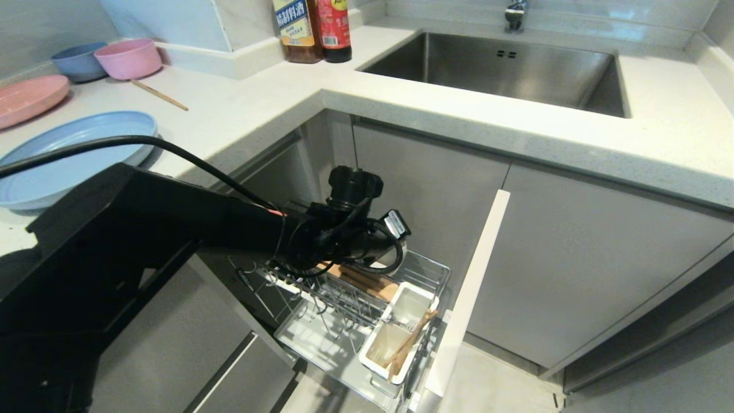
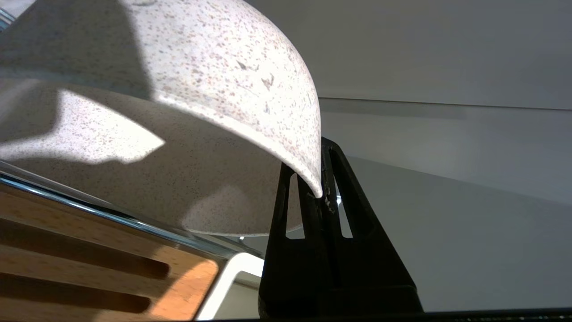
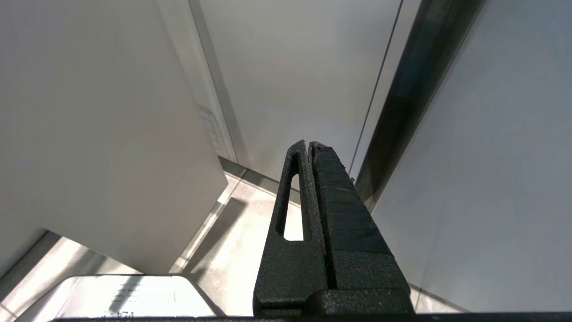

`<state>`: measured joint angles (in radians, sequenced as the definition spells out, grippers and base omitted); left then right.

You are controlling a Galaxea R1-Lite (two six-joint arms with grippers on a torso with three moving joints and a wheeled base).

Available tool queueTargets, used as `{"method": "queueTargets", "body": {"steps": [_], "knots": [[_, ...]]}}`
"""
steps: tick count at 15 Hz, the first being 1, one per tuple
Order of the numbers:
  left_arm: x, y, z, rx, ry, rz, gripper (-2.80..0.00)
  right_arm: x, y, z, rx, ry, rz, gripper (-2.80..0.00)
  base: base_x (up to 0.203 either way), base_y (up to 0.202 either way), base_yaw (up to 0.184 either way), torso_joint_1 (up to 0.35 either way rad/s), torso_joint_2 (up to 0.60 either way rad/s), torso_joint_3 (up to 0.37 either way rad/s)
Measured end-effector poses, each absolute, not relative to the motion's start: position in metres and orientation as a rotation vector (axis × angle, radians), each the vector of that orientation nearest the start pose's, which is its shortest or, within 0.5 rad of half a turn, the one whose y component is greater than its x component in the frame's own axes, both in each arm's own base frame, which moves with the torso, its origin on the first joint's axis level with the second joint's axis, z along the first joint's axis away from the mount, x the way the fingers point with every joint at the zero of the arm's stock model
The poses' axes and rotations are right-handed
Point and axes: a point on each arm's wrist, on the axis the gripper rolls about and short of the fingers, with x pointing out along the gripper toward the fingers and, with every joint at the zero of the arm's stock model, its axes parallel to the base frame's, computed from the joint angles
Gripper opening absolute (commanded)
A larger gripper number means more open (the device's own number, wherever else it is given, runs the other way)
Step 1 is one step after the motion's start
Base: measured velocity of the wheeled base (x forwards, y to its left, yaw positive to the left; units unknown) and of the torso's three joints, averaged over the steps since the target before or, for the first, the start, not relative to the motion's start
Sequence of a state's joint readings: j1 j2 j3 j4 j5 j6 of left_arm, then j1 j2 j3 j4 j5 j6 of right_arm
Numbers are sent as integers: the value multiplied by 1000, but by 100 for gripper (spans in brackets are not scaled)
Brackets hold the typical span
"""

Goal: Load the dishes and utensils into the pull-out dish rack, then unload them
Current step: Take the bowl out of the cupboard

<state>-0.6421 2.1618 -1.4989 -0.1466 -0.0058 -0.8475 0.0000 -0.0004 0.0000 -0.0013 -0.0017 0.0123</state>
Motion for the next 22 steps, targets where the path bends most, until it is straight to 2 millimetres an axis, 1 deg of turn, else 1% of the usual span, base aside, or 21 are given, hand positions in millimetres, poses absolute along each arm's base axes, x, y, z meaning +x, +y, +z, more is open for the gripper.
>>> {"method": "queueTargets", "body": {"steps": [2,4,8,10,12,14,16,17,18,19,20,21,22], "knots": [[345,-263,162,-642,712,-396,-280,-23,0,76,12,-2,-2,-280,0,0,0,0,0,0],[335,-258,179,-655,689,-421,-280,-23,0,76,12,-1,-2,-280,0,0,0,0,0,0],[310,-241,224,-691,615,-487,-280,-23,0,76,12,-2,-2,-280,0,0,0,0,0,0],[292,-234,247,-703,575,-525,-280,-23,0,76,12,-2,-2,-280,0,0,0,0,0,0],[268,-227,269,-703,548,-561,-280,-23,0,76,12,-2,-2,-280,0,0,0,0,0,0],[236,-219,294,-672,515,-599,-280,-23,0,76,12,-2,-2,-280,0,0,0,0,0,0],[198,-211,322,-598,423,-639,-280,-23,0,76,12,-2,-2,-280,0,0,0,0,0,0],[184,-205,338,-561,344,-644,-280,-23,0,76,12,-2,-2,-280,0,0,0,0,0,0],[173,-195,358,-525,248,-631,-280,-23,0,76,12,-2,-2,-280,0,0,0,0,0,0],[167,-187,373,-485,168,-594,-280,-23,0,76,12,-2,-2,-280,0,0,0,0,0,0],[163,-177,386,-446,100,-532,-280,-23,0,76,12,-2,-2,-280,0,0,0,0,0,0],[162,-166,398,-407,35,-435,-280,-23,0,76,12,-2,-2,-280,0,0,0,0,0,0],[165,-155,406,-377,-10,-328,-280,-23,0,76,12,-2,-2,-280,0,0,0,0,0,0]]}}
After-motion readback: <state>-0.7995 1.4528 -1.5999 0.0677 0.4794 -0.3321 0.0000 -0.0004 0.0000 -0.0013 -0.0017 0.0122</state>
